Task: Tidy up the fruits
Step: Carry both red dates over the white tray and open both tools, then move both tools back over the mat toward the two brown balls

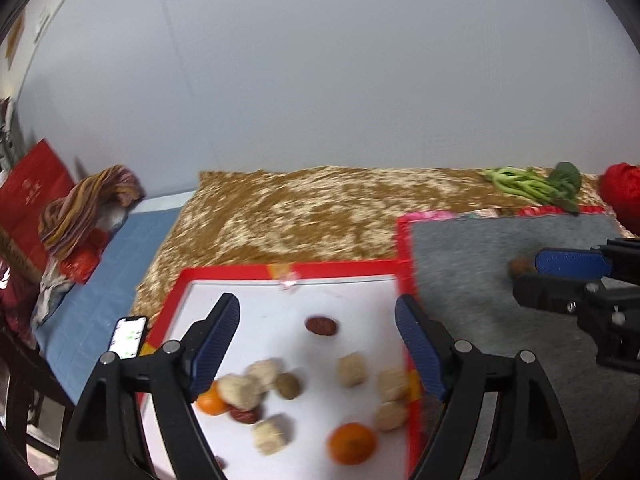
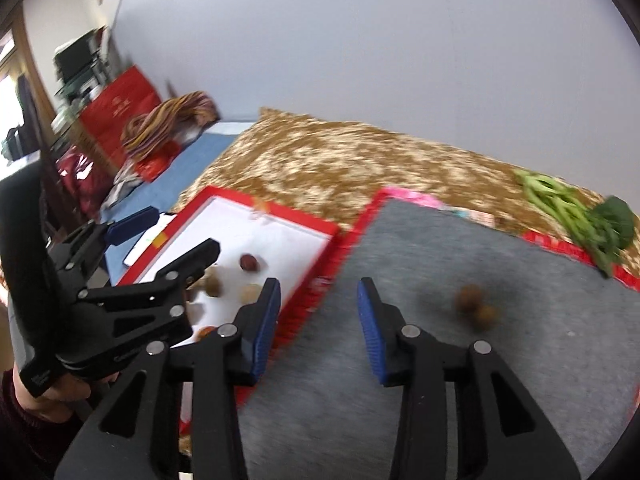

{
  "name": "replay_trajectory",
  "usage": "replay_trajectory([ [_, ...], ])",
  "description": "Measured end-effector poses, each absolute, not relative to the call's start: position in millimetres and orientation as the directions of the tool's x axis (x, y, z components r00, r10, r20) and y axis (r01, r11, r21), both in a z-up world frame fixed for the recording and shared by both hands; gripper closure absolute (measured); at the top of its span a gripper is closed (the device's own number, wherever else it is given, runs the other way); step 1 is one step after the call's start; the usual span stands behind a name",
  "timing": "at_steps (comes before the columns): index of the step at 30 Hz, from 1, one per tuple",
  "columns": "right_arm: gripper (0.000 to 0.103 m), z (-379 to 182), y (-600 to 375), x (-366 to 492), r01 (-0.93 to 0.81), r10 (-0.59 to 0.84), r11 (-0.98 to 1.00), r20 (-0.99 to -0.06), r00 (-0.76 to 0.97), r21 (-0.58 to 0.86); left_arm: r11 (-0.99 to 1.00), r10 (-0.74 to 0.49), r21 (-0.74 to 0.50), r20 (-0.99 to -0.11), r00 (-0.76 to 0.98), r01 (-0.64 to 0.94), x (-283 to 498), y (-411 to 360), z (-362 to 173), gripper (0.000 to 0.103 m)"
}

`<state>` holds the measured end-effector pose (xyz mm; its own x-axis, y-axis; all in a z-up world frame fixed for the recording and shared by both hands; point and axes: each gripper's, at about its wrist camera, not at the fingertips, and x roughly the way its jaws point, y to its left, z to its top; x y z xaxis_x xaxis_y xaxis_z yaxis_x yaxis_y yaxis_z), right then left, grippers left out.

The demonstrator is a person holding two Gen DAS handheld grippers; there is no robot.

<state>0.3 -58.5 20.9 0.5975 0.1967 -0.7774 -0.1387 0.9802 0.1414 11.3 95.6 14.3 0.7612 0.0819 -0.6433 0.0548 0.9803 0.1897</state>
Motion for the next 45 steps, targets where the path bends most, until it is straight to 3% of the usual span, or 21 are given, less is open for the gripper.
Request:
replay_trajectory([
  [17,0.057,32.8,-145.7,-26.0,0.037,0.107,0.986,-0.781,0.616,0.164,0.960,0.049,0.240,-0.650,0.758,0.144,13.4,34.0,3.9,0.023],
  [21,0.050,28.5,-163.1,-26.7,0.090,0.066,0.984,-0.789,0.611,0.152,0.960,0.036,0.232,-0.653,0.756,0.155,13.9,29.9,3.2,0.023],
  [26,0.050,19.6,-188.2,-25.0,0.178,0.058,0.964,-0.809,0.585,0.198,0.951,0.022,0.243,-0.664,0.748,0.189,13.6,22.0,-1.6,0.023],
  [45,0.050,8.1,-182.5,-18.9,0.161,0.079,0.967,-0.831,0.550,0.198,0.951,0.022,0.241,-0.679,0.734,0.195,16.8,20.8,-5.8,0.023],
])
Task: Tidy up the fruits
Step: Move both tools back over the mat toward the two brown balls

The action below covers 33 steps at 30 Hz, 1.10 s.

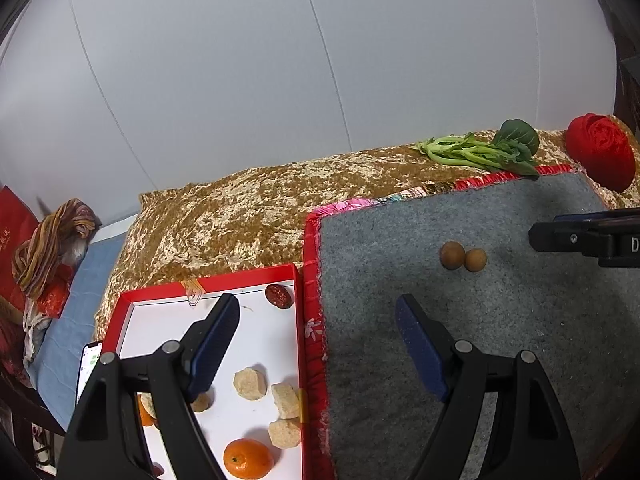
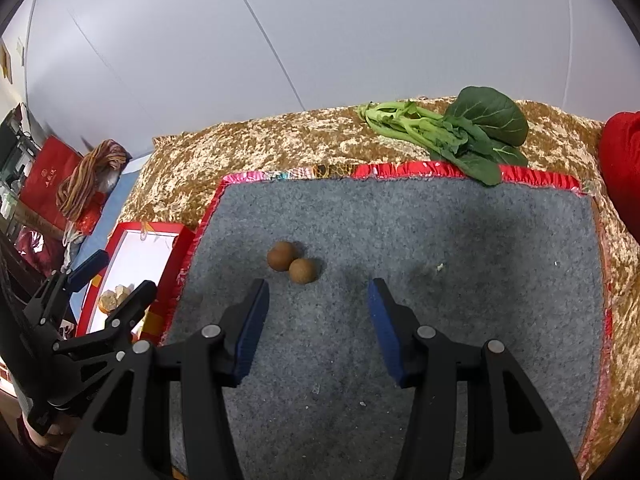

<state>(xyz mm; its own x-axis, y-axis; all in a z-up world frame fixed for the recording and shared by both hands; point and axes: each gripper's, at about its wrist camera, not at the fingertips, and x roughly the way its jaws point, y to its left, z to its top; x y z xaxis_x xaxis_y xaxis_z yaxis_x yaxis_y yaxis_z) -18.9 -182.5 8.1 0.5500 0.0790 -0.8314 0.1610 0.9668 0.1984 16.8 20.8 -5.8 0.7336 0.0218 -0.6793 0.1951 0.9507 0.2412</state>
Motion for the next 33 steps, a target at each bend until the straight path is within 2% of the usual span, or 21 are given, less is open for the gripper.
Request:
replay_trajectory([
  [14,0.050,7.1,-174.5,-17.6,0.137,0.080,0.973,-0.831,0.551,0.185,0.960,0.011,0.210,-0.684,0.730,0.183,17.3,22.3,-3.0,0.020],
  [18,0.050,7.0,-173.0,-15.6,0.130,0.080,0.975,-0.830,0.551,0.180,0.959,-0.002,0.203,-0.691,0.723,0.197,17.4,20.8,-3.2,0.010],
  [20,0.050,6.3,-172.3,-15.4,0.129,0.080,0.975,-0.832,0.549,0.179,0.961,-0.007,0.195,-0.691,0.722,0.196,17.4,20.8,-2.9,0.000],
  [33,0.050,4.8,-170.1,-13.0,0.122,0.080,0.977,-0.834,0.545,0.173,0.965,-0.001,0.186,-0.700,0.715,0.183,19.5,25.2,-2.3,0.000],
])
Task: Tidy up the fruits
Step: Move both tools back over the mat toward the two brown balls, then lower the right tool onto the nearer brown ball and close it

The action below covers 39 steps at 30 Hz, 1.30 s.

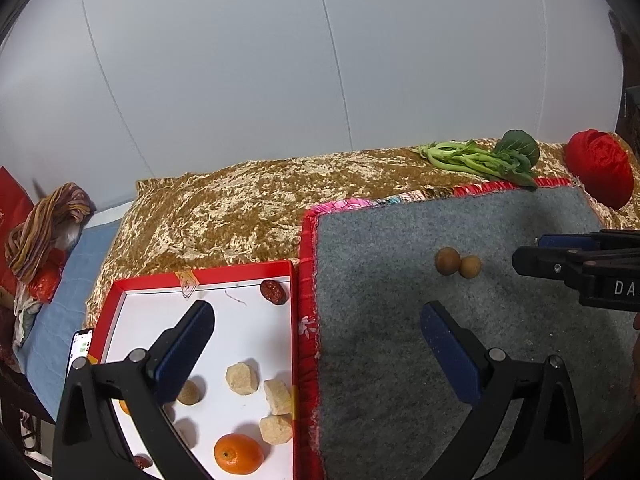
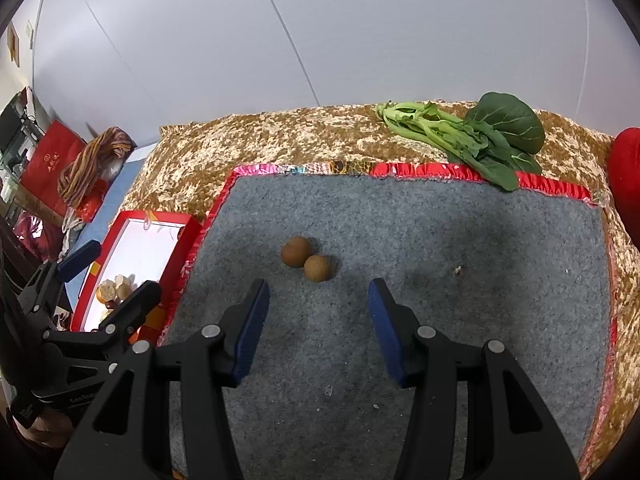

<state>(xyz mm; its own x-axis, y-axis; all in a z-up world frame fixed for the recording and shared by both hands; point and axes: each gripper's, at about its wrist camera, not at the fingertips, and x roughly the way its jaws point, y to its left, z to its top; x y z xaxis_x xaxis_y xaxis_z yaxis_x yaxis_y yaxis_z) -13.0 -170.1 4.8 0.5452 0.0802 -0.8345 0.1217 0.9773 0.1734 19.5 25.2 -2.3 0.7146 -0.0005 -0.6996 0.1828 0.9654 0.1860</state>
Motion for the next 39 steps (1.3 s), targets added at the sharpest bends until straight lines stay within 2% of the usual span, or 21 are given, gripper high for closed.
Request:
replay_trajectory([
  [12,0.050,0.0,-164.5,-10.7,0.111,0.084,0.979,-0.841,0.534,0.168,0.961,0.016,0.208,-0.700,0.714,0.183,20.5,36.8,-2.7,0.000],
  [39,0.050,-1.2,-144.4,-4.4,0.072,0.061,0.991,-0.845,0.531,0.117,0.967,-0.015,0.170,-0.702,0.712,0.188,19.6,49.0,-2.4,0.000],
])
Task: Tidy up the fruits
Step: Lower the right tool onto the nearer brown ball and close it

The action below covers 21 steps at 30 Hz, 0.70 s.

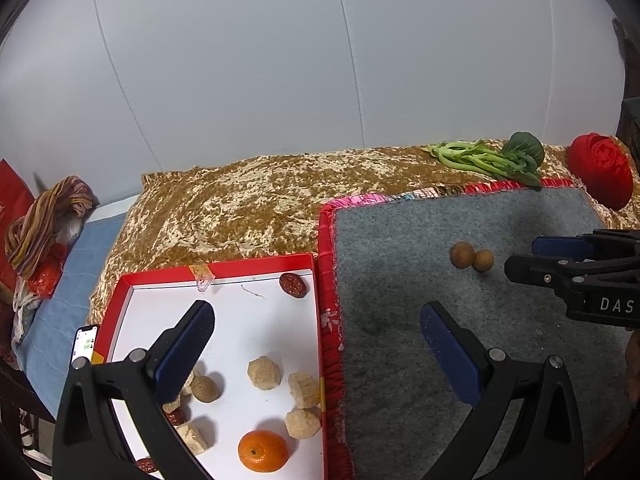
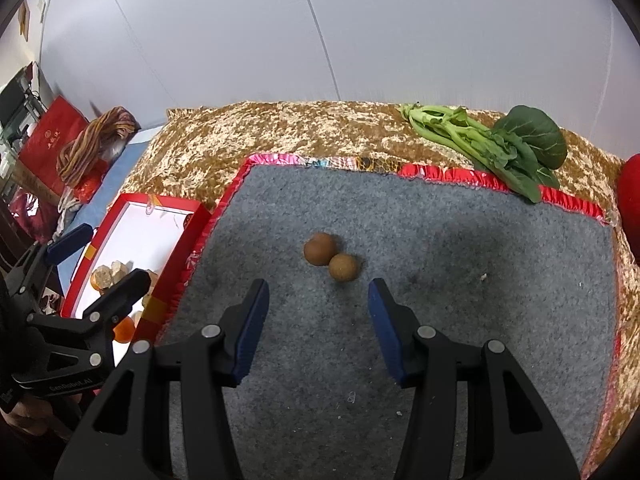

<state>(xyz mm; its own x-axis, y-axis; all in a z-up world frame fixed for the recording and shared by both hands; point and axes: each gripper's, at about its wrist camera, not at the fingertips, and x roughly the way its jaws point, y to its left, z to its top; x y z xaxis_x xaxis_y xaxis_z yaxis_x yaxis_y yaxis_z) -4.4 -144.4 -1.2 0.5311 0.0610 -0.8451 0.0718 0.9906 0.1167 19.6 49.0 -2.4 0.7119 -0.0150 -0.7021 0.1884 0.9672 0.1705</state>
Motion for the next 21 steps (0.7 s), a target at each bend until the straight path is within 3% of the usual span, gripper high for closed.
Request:
replay_trajectory([
  [21,0.050,-3.1,-147.4,-2.6,0.084,0.046,0.991,-0.853,0.520,0.104,0.964,-0.010,0.180,-0.714,0.701,0.197,20.9,49.8,-8.3,0.000],
])
